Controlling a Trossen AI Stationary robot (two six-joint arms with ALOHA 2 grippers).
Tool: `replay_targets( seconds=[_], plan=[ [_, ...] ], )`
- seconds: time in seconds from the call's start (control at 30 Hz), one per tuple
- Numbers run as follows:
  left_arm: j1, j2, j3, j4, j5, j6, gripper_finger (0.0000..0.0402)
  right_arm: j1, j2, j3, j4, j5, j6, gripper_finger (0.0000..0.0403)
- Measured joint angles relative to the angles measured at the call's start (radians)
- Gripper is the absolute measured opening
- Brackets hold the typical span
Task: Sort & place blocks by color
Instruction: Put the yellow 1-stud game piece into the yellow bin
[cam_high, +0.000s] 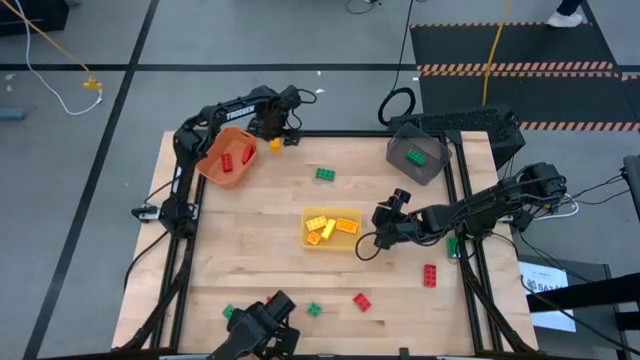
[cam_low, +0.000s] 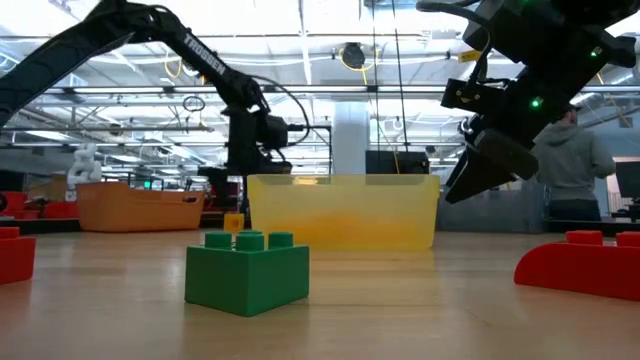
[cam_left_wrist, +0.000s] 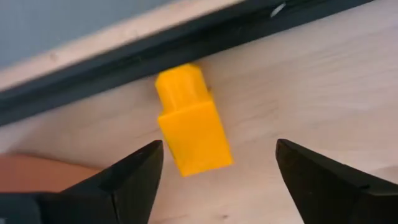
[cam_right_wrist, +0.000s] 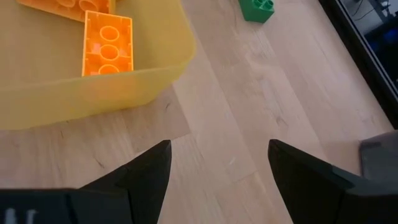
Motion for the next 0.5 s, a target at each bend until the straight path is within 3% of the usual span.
replay_targets(
  seconds=[0.27, 0.5],
  plan=[
    [0.026, 0.038, 0.000, 0.038, 0.017, -0.002, 0.0306, 0.000, 0.000, 0.000, 0.001, -0.001, 0.000, 0.0258],
    [0.023, 0.038, 0.000, 0.050, 0.017, 0.007, 0.0250, 0.000, 0.000, 0.000, 0.001, 0.002, 0.000, 0.0258]
  ],
)
